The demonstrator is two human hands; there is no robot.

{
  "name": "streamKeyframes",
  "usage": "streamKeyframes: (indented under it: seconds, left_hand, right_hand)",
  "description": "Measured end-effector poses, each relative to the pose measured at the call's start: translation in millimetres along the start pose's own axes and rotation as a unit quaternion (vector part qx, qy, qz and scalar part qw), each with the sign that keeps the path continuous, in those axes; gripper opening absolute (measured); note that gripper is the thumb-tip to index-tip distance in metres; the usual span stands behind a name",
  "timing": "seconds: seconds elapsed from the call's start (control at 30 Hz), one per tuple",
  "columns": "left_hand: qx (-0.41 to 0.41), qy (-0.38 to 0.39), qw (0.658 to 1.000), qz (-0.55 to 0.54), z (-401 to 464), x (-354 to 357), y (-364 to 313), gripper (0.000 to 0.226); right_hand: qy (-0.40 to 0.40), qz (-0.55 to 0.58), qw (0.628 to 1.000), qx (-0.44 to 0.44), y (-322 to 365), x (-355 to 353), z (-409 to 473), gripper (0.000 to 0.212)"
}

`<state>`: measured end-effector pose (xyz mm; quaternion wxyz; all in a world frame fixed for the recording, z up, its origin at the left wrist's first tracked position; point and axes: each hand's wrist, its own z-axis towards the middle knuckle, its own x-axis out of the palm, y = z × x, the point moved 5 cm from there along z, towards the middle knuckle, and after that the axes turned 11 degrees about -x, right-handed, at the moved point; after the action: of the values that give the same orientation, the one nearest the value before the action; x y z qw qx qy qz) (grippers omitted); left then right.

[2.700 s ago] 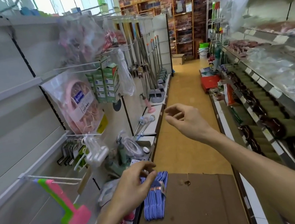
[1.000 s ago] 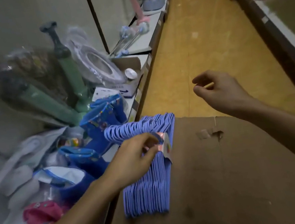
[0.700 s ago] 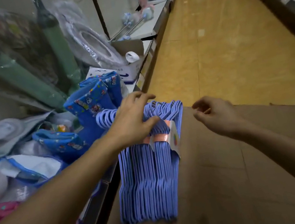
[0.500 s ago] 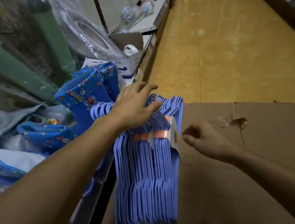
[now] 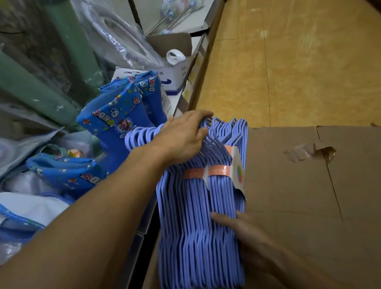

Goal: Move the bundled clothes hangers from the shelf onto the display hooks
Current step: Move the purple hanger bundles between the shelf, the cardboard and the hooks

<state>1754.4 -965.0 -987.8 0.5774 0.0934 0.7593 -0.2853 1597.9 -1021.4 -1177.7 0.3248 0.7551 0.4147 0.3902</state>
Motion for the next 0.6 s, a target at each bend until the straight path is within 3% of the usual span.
streamKeyframes:
  seconds: [0.17, 0.37, 0.5, 0.6]
  left_hand:
    - [-0.007, -0.002, 1.000, 0.001, 0, -2, -5, 0.045]
    - [0.013, 0.014, 0.999, 0.029, 2, 0, -25, 0.054]
    - [0.068, -0.010, 0.997, 0.033, -2, 4, -60, 0.063]
    - [0.130, -0.021, 0.989, 0.064, 0, 9, -87, 0.062]
  right_hand:
    - [0.005, 0.077, 0.997, 0.018, -1, 1, -1, 0.029]
    - [0.016, 0.069, 0.997, 0.023, 18, -32, -5, 0.044]
    - [0.014, 0.052, 0.998, 0.035, 42, -72, -17, 0.028]
    - [0.026, 0.017, 0.998, 0.054, 59, -105, -24, 0.048]
